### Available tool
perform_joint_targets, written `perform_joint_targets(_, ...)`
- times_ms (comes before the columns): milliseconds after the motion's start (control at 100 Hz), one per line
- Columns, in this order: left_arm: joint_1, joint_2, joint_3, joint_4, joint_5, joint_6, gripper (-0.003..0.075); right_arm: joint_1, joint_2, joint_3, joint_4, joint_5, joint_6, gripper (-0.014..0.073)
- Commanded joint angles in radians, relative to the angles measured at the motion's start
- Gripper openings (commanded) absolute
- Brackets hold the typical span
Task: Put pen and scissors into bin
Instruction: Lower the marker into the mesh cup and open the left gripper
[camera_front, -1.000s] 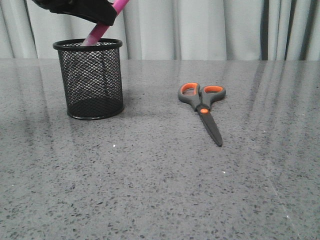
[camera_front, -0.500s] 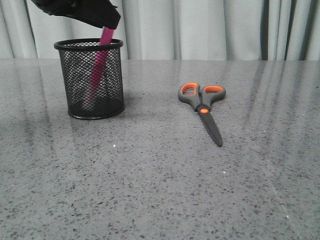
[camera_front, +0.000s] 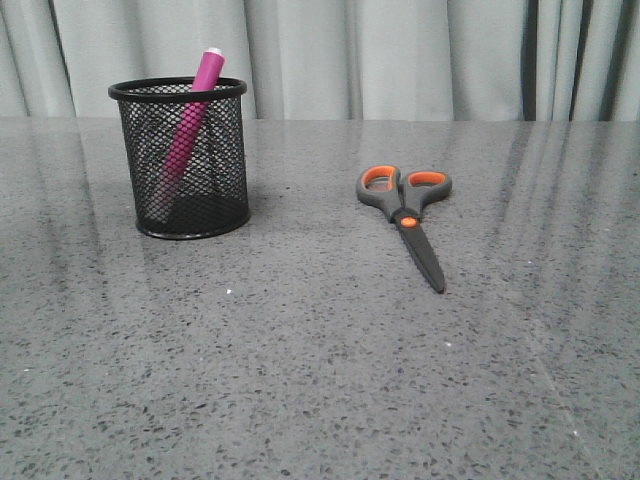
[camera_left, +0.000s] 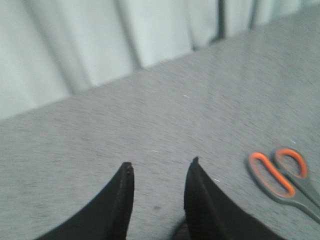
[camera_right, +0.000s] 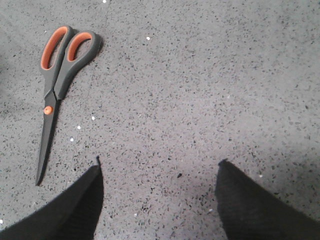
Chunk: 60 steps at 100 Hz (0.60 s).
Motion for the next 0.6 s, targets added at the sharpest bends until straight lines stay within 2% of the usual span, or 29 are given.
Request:
perform_joint_targets(0,0.064,-0.073,-0.033,-0.015,-0.016,-0.001,0.0230,-0.005,0.004,-0.031,0.008,-0.055,-0.013,0.0433)
perform_joint_targets(80,0.129,-0.104,-0.033,-0.015,0.020,-0.003,0.0230,-0.005,0.004,-0.031,0.008,-0.057,-0.013,0.0433)
perform_joint_targets(370,0.361,-0.175,-0.033,-0.012,0.281,-0.007,0.0227,-0.005,0.004,-0.031,0.008,-0.057,-0.013,0.0433)
perform_joint_targets(490,0.414,-0.186,-0.033,-0.012,0.315,-0.007,0.0227,-0.005,0.004,-0.031,0.008,-0.050,-0.013,0.0433)
perform_joint_targets(590,0.419,-0.186,-0.033,-0.012,0.335,-0.007,0.0227,-0.005,0.004,-0.031,0.010,-0.050,-0.013,0.0433)
